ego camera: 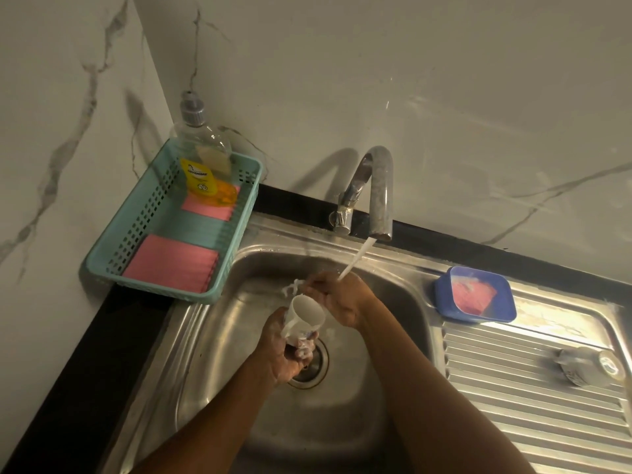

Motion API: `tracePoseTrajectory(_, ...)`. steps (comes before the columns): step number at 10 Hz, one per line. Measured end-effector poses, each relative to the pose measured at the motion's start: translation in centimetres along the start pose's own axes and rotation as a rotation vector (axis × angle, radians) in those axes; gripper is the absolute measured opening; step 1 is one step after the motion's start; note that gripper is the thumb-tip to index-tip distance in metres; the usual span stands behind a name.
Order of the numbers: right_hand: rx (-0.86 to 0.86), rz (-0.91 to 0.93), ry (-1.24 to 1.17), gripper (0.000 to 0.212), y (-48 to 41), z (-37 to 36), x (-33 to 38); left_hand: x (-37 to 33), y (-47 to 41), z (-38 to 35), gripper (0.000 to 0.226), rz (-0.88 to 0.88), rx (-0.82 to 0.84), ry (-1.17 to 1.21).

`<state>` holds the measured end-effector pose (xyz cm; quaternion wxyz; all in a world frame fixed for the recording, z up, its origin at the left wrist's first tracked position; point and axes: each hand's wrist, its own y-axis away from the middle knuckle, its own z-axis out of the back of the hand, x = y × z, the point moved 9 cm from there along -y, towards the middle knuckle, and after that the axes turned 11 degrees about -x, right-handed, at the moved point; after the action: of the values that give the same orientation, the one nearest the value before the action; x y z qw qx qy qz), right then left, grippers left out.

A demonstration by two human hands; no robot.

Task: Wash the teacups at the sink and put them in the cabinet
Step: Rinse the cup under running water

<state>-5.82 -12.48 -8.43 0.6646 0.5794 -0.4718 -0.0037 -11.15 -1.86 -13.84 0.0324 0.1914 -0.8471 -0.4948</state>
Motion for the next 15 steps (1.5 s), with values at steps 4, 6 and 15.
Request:
tracePoseTrajectory(4, -0.098, 0.616, 1.504, 0.03, 0.5, -2.3, 3.2, 0.3, -1.0, 0.8, 0.052, -0.013, -0.05, 0.025)
tracePoseTrajectory(6, 0.076, -0.003, 0.67, 0.043, -1.7, -3.2, 1.2, 0.0, -1.2, 1.3, 0.053, -0.034, -0.064, 0.035)
tracePoseTrajectory(15, -0.106, 0.86, 0.892, 0.07, 3.7, 3.1, 2.2, -4.6, -4.5, -4.3, 0.09, -0.219, -0.104, -0.459)
